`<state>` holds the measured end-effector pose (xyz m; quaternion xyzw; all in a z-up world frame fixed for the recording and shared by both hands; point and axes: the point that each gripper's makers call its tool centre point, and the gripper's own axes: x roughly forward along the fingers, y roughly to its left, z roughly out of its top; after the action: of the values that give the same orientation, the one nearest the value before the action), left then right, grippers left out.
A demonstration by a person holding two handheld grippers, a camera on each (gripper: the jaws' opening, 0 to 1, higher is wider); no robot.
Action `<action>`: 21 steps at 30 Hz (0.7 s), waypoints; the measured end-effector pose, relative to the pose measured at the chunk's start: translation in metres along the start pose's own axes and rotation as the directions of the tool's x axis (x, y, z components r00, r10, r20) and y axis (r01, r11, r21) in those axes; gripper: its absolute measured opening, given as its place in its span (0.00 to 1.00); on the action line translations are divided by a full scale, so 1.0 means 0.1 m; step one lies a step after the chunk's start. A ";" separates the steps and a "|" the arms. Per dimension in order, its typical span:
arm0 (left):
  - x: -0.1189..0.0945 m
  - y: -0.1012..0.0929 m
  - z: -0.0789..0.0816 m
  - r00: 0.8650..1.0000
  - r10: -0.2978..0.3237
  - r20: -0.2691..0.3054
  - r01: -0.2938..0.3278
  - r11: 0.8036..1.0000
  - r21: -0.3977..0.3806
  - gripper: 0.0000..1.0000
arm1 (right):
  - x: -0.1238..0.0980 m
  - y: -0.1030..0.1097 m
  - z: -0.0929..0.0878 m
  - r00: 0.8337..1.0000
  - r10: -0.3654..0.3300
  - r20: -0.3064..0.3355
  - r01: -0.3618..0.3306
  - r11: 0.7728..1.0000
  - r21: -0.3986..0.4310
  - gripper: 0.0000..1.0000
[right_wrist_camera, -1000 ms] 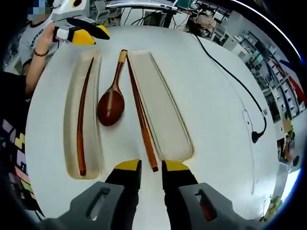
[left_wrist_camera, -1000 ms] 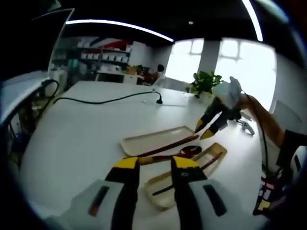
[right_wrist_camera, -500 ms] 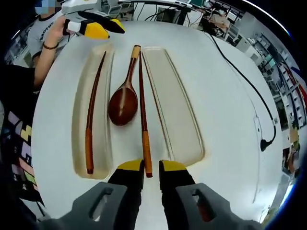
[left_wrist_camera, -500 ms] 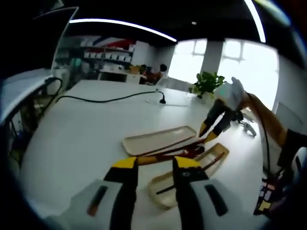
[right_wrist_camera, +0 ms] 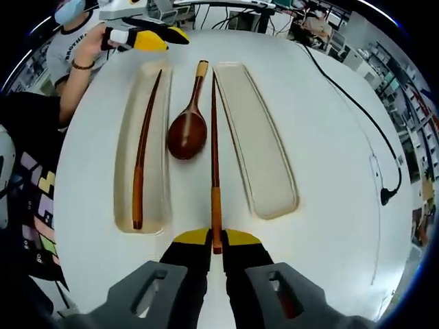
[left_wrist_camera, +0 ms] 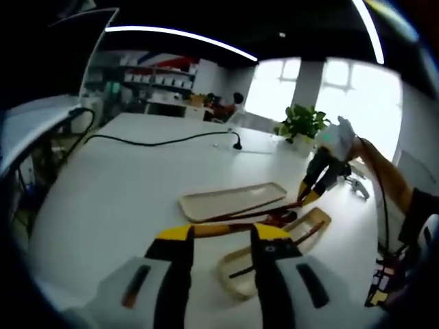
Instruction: Arrange the utensils inside the cutlery case until each visible utensil rests in its matching compartment.
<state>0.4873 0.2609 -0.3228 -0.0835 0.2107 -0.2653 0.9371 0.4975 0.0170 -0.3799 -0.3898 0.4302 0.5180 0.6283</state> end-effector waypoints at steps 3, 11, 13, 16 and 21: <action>-0.01 0.00 0.00 1.000 0.001 0.000 -0.001 1.000 -0.002 0.35 | -0.02 0.01 -0.05 1.000 0.005 0.002 -0.005 1.000 0.001 0.05; 0.01 -0.04 -0.01 1.000 -0.009 -0.002 0.009 1.000 -0.006 0.35 | -0.02 -0.05 -0.02 0.999 -0.016 -0.050 0.016 1.000 -0.010 0.12; 0.02 -0.03 -0.01 1.000 -0.011 -0.004 0.011 1.000 -0.007 0.35 | -0.02 -0.09 0.01 0.998 -0.027 -0.057 0.026 1.000 -0.018 0.17; 0.02 -0.02 -0.01 1.000 -0.010 -0.005 0.010 1.000 -0.007 0.35 | -0.01 -0.07 0.04 0.997 -0.014 -0.069 0.012 1.000 -0.018 0.16; 0.01 -0.03 0.00 1.000 -0.013 -0.001 0.013 1.000 -0.006 0.34 | 0.04 0.03 0.17 0.998 0.038 -0.049 -0.040 0.999 -0.033 0.14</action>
<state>0.4868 0.2574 -0.3224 -0.0875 0.2112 -0.2710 0.9350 0.4973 0.0346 -0.3788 -0.4042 0.4440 0.5278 0.6008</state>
